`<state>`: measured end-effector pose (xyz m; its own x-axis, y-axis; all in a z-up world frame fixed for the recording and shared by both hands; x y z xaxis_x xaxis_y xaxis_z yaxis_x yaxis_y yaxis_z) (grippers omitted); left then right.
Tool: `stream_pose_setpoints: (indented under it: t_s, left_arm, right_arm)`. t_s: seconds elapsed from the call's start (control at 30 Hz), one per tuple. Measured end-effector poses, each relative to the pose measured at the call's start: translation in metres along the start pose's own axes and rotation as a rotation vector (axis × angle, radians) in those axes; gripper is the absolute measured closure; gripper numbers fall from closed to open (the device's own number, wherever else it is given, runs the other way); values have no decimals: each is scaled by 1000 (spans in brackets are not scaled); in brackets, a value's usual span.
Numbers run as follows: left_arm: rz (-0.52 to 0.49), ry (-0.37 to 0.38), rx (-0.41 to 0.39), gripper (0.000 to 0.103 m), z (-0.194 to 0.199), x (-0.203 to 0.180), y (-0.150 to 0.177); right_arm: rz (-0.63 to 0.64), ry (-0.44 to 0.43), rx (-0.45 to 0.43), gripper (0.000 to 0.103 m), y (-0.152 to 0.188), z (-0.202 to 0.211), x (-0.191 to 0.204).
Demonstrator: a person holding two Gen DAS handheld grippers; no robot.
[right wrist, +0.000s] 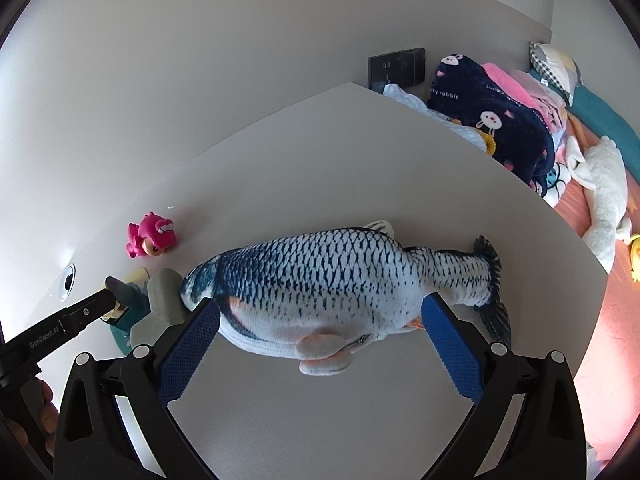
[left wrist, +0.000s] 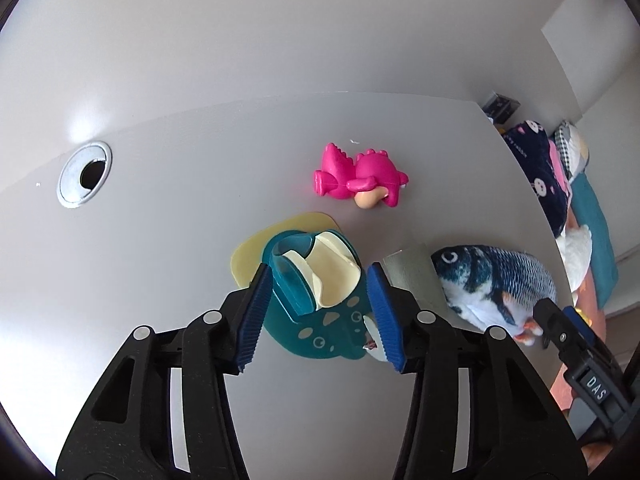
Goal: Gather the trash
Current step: 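Grasp the teal dinosaur tape holder with the left tool while the right tool grasps the blue fish plush, then lift the dinosaur holder and fish and carry them toward the black bin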
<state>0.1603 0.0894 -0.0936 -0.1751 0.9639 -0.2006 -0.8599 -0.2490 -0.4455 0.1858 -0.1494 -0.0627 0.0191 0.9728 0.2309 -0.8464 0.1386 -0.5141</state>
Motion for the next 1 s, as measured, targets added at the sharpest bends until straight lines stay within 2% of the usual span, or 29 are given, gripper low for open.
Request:
stream_pose_setpoints:
  t_s: [0.2,0.37,0.67,0.77,0.83,0.93,1.0]
  left_arm:
    - [69,-40,6,59,-11,1,-2]
    - [81,-71,10,59,-19,2,-7]
    - [38,-93,-21,60,-23,7,-15]
    - [25,-82,-37,61,-23,9,-17]
    - [16,-71,-48,62,-20,13,-15]
    - [4,-50,-75,68,-14,17,-14]
    - [-4,-27,-92,68,-8,20,-12]
  right_arm:
    - [26,-5,-4,3,-3,-9,3]
    - [57,0,27,3,0,-23,7]
    - [96,33,63,18,8,-40,6]
    - [111,36,69,32,10,-41,9]
    - [131,33,65,49,11,-38,12]
    - [144,17,52,65,10,-32,16]
    - [146,6,50,72,10,-27,18]
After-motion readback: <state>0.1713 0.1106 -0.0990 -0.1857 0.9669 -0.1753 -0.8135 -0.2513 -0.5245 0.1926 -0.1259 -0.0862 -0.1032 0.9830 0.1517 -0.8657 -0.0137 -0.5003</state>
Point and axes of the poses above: each gripper's, at about its wrist camera, not at the fingertips, and z roughly against the way its jaws point, x to its left, y to its underside, the point moved 4 cm from there along -z, roughly the way its jaws point, and after that the axes turned 11 degrees about -z, right-handed, at the moved point
